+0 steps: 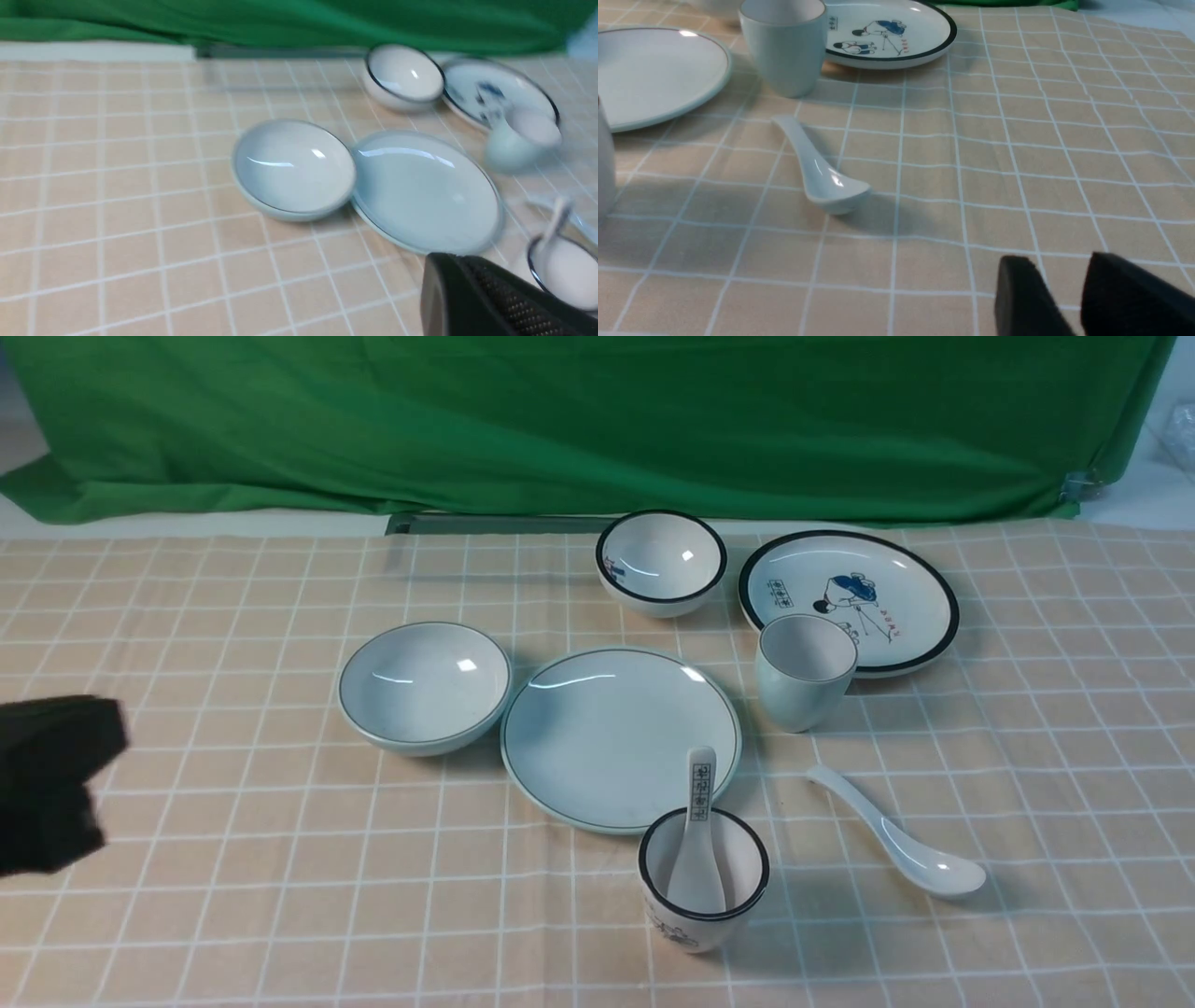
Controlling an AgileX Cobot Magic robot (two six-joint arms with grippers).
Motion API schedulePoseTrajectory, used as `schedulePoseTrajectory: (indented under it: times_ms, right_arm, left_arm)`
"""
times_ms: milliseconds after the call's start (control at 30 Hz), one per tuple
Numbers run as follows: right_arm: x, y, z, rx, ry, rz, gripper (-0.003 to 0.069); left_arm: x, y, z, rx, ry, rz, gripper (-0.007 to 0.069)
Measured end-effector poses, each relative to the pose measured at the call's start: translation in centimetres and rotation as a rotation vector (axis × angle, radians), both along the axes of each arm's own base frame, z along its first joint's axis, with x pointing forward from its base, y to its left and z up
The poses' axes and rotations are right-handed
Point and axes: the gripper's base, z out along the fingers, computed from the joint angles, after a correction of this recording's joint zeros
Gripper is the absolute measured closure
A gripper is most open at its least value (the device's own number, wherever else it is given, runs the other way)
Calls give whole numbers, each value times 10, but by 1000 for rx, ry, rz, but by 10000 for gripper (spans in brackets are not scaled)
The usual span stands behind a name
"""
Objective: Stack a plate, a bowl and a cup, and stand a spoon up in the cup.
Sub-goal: Use the left arm to grab a blue rice bowl
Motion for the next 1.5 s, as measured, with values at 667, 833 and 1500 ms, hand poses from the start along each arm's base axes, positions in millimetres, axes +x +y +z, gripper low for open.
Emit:
schedulePoseTrajectory:
  times_ms: [667,833,1500]
  right_arm:
    - [3,6,46,772,-158,-62,452]
    - [5,20,118,366,19,172,477]
    - [36,44,142,16,428,419,461]
  left_arm:
    - [143,-74,-55,425,448,-506,604]
    - [169,-91,-69,512,449,-549,584]
    - [251,-100,-163,770,440,-653,232]
